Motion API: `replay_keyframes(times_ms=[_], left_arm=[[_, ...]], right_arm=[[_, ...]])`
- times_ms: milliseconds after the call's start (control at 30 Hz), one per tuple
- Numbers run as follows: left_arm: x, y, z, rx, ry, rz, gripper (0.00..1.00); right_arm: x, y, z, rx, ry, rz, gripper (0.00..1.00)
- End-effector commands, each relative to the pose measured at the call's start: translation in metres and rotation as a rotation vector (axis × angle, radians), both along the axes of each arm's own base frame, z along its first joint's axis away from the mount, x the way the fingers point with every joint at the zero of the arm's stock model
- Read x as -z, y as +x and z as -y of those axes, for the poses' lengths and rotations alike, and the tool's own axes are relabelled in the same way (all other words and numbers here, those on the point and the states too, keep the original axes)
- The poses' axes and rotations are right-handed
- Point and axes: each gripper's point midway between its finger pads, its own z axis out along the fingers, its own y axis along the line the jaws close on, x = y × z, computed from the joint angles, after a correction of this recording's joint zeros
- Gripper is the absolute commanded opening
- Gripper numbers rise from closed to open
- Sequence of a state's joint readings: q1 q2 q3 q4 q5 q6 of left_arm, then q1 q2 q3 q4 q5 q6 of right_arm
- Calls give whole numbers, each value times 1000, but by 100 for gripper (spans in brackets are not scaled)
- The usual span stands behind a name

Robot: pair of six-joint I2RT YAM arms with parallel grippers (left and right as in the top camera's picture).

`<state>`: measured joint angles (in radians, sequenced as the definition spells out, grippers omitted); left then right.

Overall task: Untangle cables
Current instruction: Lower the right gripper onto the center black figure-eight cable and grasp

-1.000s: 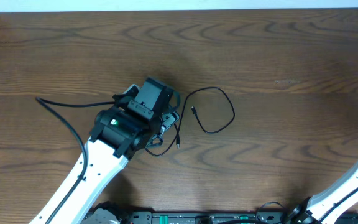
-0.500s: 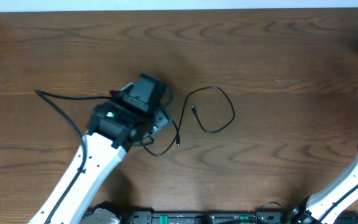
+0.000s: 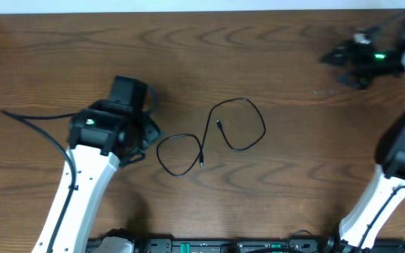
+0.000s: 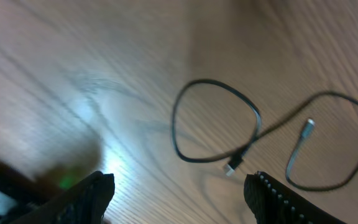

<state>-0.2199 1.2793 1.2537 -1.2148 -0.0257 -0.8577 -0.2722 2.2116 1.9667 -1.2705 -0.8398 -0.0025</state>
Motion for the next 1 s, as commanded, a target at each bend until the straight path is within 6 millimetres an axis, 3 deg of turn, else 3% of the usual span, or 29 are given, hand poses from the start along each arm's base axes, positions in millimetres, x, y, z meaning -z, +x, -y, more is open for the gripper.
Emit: replay_keyframes(times_ms=[0, 233, 333, 500, 567, 700, 867, 967], left_arm=[[-2, -5, -26, -56, 14, -21, 73], [2, -22, -42, -157, -46, -100, 73], [2, -22, -42, -157, -46, -100, 73], [2, -22, -47, -181, -40, -97, 72], [2, -22, -52, -218, -44, -97, 72], [3, -24, -62, -273, -48, -100, 72], [4, -29, -65, -287, -48, -120, 73], [6, -32, -65, -287, -47, -132, 73]], right_arm=[[-9, -10, -64, -166, 36, 28, 99], [-8, -43, -193, -393, 39, -22, 99], [6, -59, -236, -478, -78, -13, 99], [48, -78, -256, -298, -576, -103, 99], [50, -89, -271, -283, -635, -93, 98], [52, -109, -293, -244, -739, -60, 86], [61, -125, -299, -136, -891, -7, 78], [72, -131, -304, -101, -896, -11, 73]])
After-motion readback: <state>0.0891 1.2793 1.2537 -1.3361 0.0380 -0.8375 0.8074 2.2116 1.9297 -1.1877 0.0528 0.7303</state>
